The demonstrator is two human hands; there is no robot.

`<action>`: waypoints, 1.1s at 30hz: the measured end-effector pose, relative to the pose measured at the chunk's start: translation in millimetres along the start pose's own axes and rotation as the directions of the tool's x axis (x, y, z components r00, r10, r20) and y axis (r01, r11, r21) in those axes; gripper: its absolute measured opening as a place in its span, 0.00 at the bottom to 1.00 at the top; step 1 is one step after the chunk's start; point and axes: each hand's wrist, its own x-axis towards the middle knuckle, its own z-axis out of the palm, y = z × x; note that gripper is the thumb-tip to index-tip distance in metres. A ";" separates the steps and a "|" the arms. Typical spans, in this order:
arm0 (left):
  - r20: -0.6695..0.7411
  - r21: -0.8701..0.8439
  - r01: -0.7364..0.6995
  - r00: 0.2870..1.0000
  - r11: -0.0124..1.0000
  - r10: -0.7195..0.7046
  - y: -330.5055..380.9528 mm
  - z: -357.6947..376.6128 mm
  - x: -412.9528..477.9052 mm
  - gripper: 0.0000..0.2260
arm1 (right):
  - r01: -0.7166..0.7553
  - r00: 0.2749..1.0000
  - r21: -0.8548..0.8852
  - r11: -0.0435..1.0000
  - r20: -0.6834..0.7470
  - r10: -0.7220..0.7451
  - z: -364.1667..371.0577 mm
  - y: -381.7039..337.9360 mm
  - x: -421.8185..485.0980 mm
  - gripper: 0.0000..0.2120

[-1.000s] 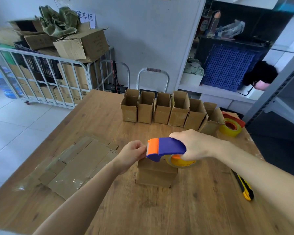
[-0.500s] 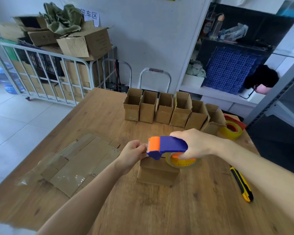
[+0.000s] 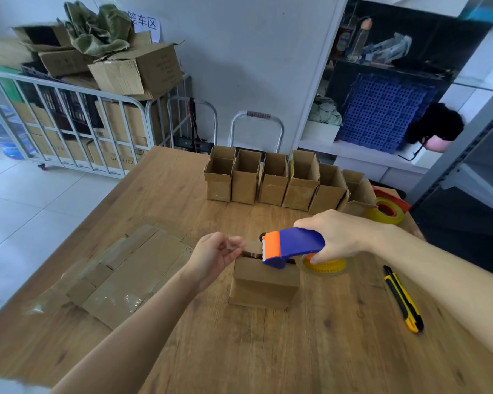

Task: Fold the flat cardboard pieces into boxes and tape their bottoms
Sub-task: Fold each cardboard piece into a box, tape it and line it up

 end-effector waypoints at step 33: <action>-0.083 0.344 0.085 0.995 0.935 -0.060 -26.9 -51.6 -5.1 0.08 | -0.017 1.000 -0.227 0.974 0.019 0.022 12.4 -39.5 25.0 0.21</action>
